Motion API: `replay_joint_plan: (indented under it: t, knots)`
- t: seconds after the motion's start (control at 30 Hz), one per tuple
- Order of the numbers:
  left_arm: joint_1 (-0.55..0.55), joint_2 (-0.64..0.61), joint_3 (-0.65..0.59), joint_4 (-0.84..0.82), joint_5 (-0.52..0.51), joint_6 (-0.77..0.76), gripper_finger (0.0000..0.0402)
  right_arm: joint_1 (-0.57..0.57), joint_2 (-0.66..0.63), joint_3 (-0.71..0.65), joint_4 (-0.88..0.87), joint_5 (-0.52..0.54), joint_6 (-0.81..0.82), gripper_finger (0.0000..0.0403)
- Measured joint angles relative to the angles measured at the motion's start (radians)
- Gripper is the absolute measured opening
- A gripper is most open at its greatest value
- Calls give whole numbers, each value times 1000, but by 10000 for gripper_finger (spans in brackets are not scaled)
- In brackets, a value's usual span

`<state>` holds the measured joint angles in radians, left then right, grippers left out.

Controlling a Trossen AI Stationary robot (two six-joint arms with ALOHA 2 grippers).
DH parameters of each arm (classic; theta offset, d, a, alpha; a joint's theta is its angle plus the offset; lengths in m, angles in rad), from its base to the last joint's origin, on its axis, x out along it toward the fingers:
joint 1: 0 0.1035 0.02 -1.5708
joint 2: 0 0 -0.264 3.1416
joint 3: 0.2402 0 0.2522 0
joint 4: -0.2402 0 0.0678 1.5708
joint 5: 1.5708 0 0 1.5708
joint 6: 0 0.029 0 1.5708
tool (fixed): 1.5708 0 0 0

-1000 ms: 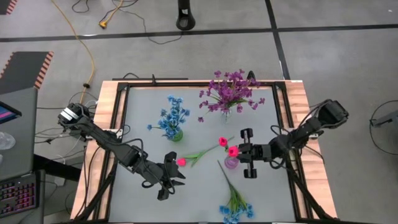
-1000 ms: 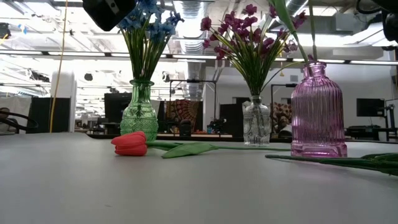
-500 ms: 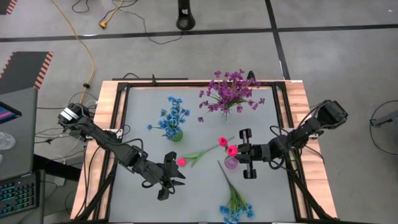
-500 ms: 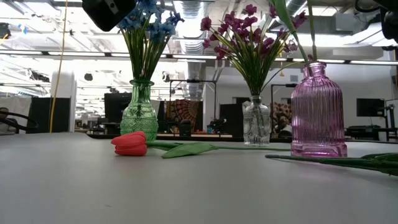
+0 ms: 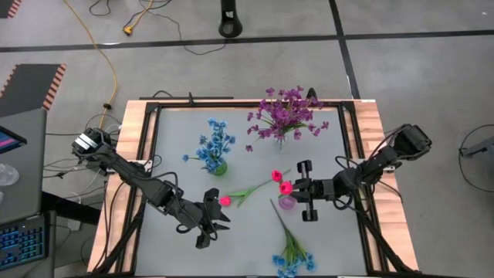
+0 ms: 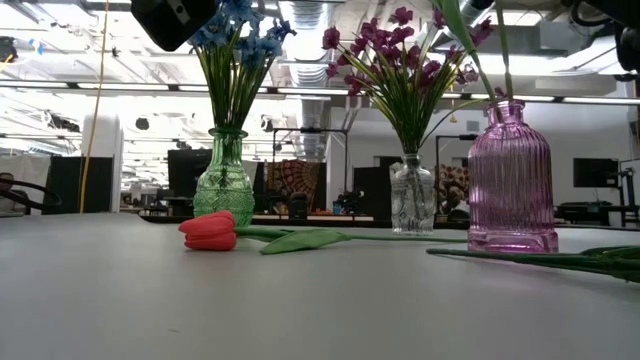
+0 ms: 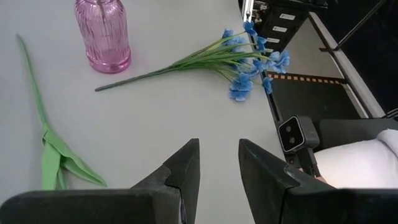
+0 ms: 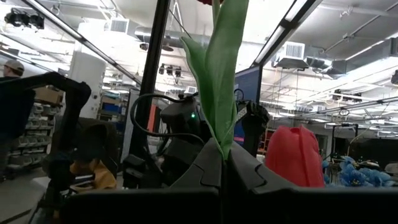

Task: Sort flowers into vase by color
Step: Put the left pink tulip into the purple flower vase

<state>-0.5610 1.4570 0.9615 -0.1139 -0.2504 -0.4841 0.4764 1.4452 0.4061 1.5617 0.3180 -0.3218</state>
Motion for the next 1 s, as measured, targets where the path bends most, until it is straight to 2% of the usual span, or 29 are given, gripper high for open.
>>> replay_joint_plan:
  t: [0.73, 1.0]
  knots:
    - [0, 0, 0, 0, 0, -2, 98, -14, 0, -1, -43, 1, 0, 45]
    - [0, 0, 0, 0, 0, -2, 98, -12, -18, -1, -46, 8, -1, 82]
